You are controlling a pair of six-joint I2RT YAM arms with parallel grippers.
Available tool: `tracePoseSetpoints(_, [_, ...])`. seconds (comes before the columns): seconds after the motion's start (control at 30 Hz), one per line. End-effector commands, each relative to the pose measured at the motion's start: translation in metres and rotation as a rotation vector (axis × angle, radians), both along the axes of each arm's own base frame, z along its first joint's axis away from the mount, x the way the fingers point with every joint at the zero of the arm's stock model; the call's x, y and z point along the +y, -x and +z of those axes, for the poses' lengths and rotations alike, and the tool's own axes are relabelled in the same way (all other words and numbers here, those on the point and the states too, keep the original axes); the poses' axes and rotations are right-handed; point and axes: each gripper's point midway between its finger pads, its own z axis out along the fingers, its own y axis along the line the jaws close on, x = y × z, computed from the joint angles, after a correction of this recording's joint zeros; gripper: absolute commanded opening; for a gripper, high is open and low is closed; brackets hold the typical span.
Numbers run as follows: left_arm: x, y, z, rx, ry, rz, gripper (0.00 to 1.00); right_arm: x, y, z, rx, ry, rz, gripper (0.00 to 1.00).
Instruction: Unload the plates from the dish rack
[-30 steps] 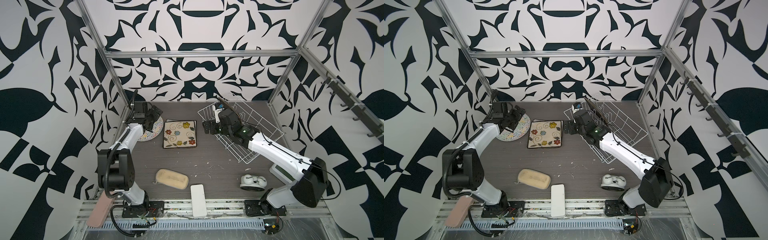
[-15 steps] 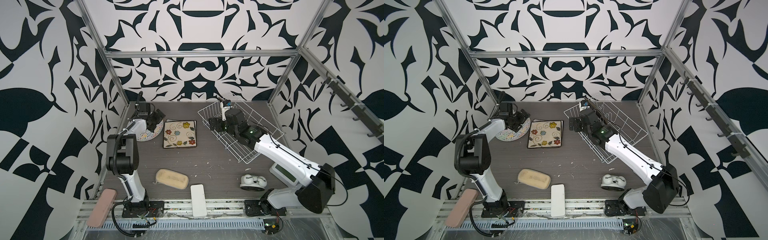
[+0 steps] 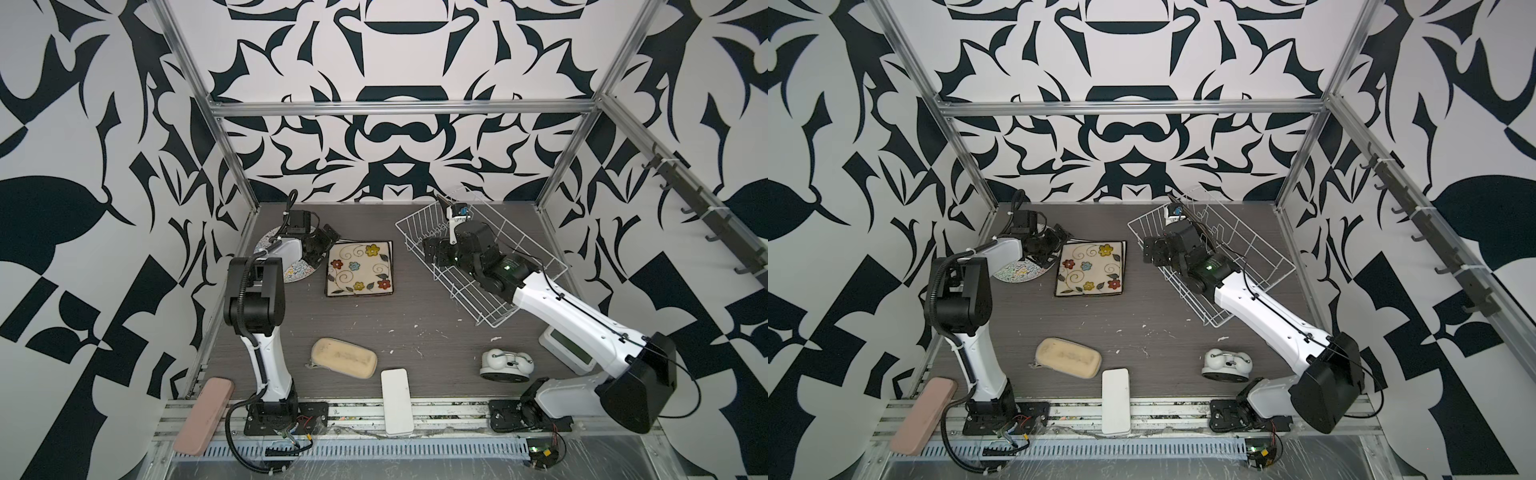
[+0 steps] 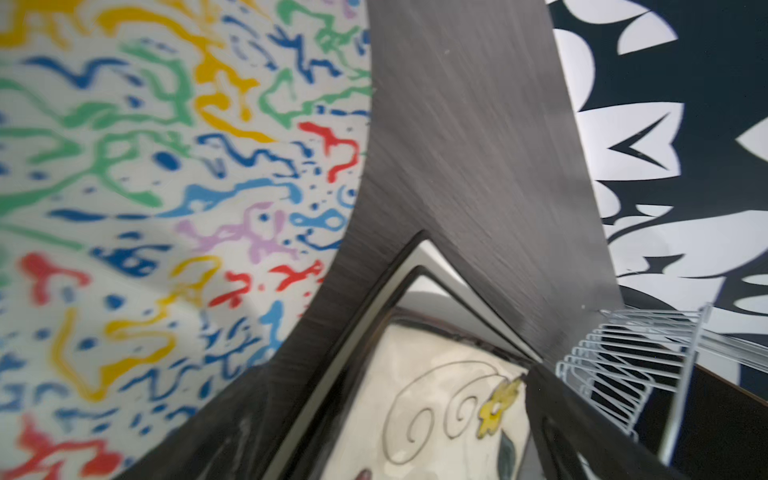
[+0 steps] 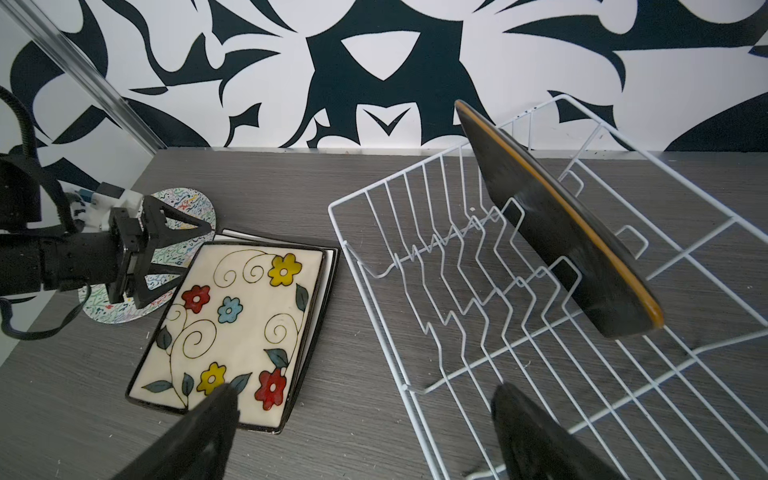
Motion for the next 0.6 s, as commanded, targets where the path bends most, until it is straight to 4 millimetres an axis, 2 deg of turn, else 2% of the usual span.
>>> tracePoseSetpoints(0.0, [-0.0082, -0.0117, 0.0099, -0.028, 0.058, -0.016, 0.99, -0.0112, 0.0001, 0.0194, -0.051, -0.024, -0.03, 0.98])
tracePoseSetpoints(0.57, [-0.0116, -0.0165, 0.016, -0.04, 0.086, -0.007, 0.99, -0.02, 0.0034, 0.0181, -0.046, -0.027, -0.042, 0.99])
